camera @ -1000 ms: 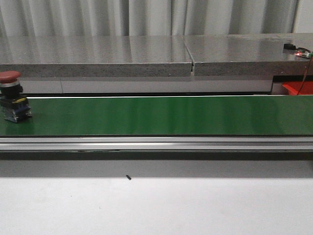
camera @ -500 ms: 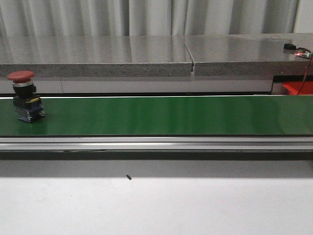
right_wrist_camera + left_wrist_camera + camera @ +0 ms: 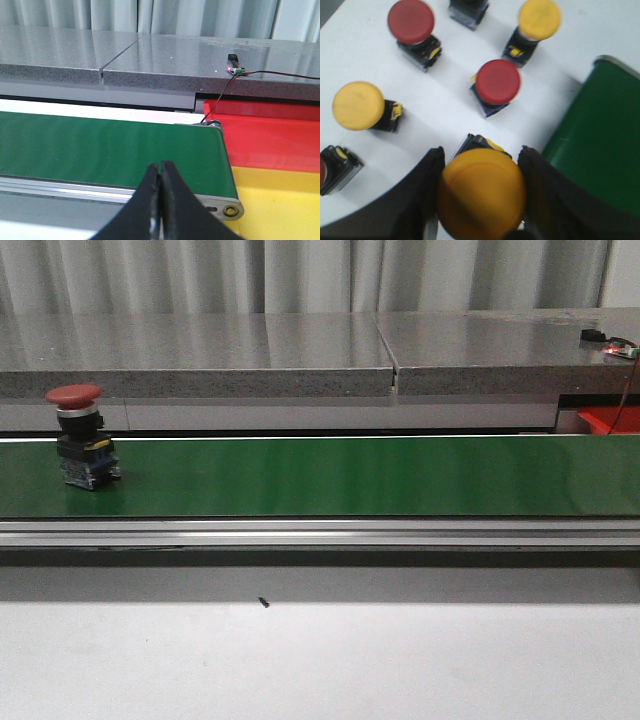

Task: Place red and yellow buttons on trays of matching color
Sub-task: 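Set the yellow button on the belt and open the left gripper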

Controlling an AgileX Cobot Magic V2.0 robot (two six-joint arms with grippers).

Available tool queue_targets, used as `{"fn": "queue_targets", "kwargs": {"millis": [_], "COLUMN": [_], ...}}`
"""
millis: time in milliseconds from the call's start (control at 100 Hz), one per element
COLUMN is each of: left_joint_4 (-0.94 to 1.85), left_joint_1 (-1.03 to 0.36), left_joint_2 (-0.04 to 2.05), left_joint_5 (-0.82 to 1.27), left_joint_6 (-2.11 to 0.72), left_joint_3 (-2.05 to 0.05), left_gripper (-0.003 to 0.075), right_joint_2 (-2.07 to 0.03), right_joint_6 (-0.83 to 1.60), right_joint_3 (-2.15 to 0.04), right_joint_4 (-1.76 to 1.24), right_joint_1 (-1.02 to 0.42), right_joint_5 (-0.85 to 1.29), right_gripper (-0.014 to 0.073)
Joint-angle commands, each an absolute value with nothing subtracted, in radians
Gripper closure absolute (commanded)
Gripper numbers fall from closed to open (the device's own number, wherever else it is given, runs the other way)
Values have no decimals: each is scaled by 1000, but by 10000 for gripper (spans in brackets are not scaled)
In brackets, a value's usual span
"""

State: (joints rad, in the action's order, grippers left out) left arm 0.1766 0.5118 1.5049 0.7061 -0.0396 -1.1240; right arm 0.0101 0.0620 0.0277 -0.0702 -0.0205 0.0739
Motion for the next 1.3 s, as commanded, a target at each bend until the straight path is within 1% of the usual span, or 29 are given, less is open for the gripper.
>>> {"fn": "queue_targets", "kwargs": {"millis": [0, 190, 330, 780, 980, 1020, 1070, 1100, 1120, 1150, 1160, 1170, 1190, 1220, 1240, 1290], "left_joint_4": [199, 200, 200, 228, 264, 294, 336, 358, 373, 388, 394, 397, 402, 407, 407, 407], "left_joint_1": [470, 350, 303, 297, 297, 297, 297, 297, 297, 297, 297, 297, 297, 297, 297, 297], "left_joint_2": [1432, 1418, 1438, 1574, 1608, 1609, 1609, 1609, 1607, 1607, 1607, 1607, 1607, 1607, 1607, 1607], "left_joint_5": [721, 732, 726, 702, 714, 724, 736, 738, 738, 738, 738, 738, 738, 734, 734, 734], "left_joint_6": [-54, -80, -80, -80, -116, -158, -215, -238, -246, -253, -255, -255, -255, -255, -255, -255], "left_joint_3": [-1191, -1229, -1229, -1229, -1229, -1229, -1229, -1229, -1229, -1229, -1229, -1229, -1229, -1229, -1229, -1229], "left_gripper": [714, 714, 714, 713, 696, 659, 581, 506, 472, 379, 360, 322, 285, 197, 150, 68], "right_joint_2": [26, 26, 26, 26, 26, 26, 26, 26, 26, 26, 26, 26, 26, 26, 26, 26], "right_joint_6": [66, 66, 66, 66, 66, 66, 66, 66, 66, 66, 66, 66, 66, 66, 66, 66], "right_joint_3": [11, 11, 11, 11, 11, 11, 11, 11, 11, 11, 11, 11, 11, 11, 11, 11], "right_joint_4": [-63, -63, -63, -63, -63, -63, -63, -63, -63, -63, -63, -63, -63, -63, -63, -63], "right_joint_1": [-23, -23, -23, -23, -23, -23, -23, -23, -23, -23, -23, -23, -23, -23, -23, -23], "right_joint_5": [-11, -11, -11, -11, -11, -11, -11, -11, -11, -11, -11, -11, -11, -11, -11, -11], "right_gripper": [662, 662, 662, 662, 662, 662, 662, 662, 662, 662, 662, 662, 662, 662, 662, 662]}}
